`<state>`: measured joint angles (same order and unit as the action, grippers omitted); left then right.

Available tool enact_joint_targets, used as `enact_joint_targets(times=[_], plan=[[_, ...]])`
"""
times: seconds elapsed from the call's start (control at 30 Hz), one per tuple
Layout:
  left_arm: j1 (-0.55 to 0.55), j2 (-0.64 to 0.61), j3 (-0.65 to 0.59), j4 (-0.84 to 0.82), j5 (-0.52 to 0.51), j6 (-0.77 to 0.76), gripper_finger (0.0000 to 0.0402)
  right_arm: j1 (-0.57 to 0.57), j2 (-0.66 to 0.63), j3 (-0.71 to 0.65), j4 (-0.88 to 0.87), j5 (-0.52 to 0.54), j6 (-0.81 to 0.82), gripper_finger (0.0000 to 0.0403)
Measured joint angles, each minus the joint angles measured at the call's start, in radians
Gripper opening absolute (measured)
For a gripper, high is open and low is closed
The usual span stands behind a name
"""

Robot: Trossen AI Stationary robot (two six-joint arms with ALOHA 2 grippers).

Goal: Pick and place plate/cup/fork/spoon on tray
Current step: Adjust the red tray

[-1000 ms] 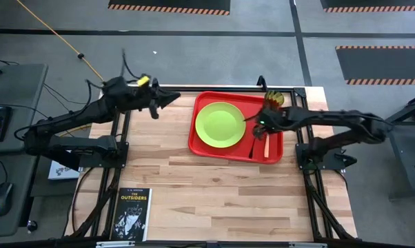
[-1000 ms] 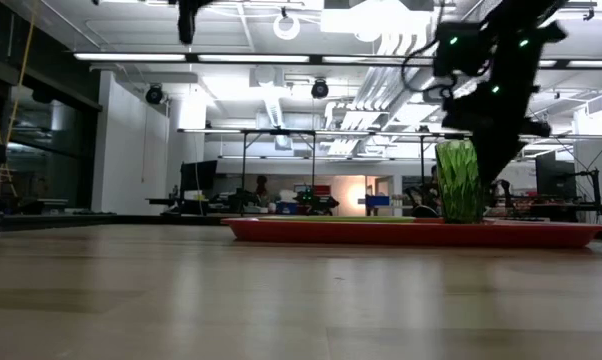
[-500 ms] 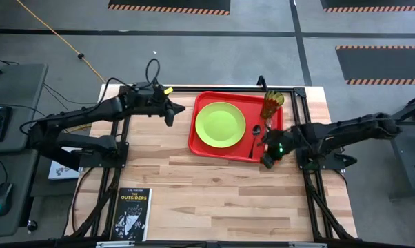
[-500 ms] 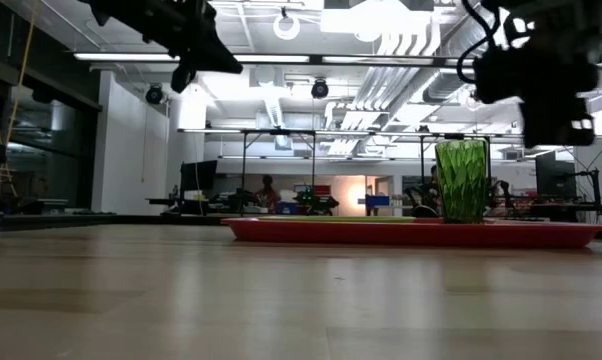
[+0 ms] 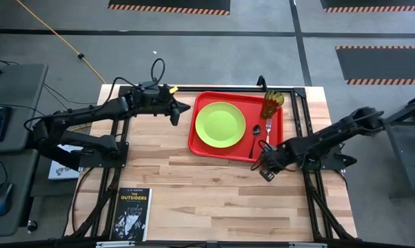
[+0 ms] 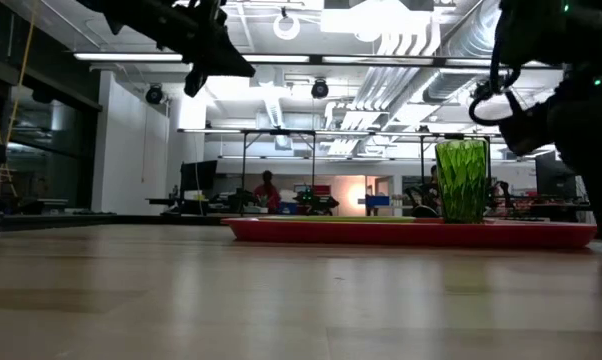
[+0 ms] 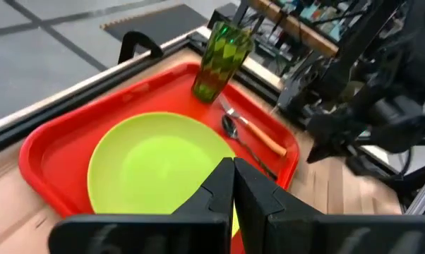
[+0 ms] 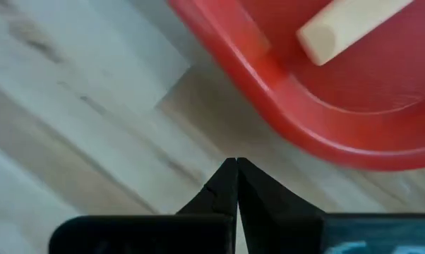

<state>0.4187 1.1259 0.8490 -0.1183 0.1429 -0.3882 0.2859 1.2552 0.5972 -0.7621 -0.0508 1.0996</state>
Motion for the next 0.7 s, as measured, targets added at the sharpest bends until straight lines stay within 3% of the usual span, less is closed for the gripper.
enact_joint_targets(times=[0.23, 0.5, 0.7], plan=[[0.000, -0.001, 0.000, 0.016, 0.010, -0.005, 0.0000, -0.001, 0.043, 0.000, -0.043, 0.055, 0.006, 0.0000], [-0.002, -0.001, 0.000, 0.130, 0.174, -0.038, 0.0000, -0.041, 0.032, 0.000, -0.114, 0.112, 0.021, 0.0000], [-0.002, -0.018, 0.001, 0.219, 0.188, -0.079, 0.0000, -0.091, 0.032, 0.000, -0.115, 0.168, 0.012, 0.0000]])
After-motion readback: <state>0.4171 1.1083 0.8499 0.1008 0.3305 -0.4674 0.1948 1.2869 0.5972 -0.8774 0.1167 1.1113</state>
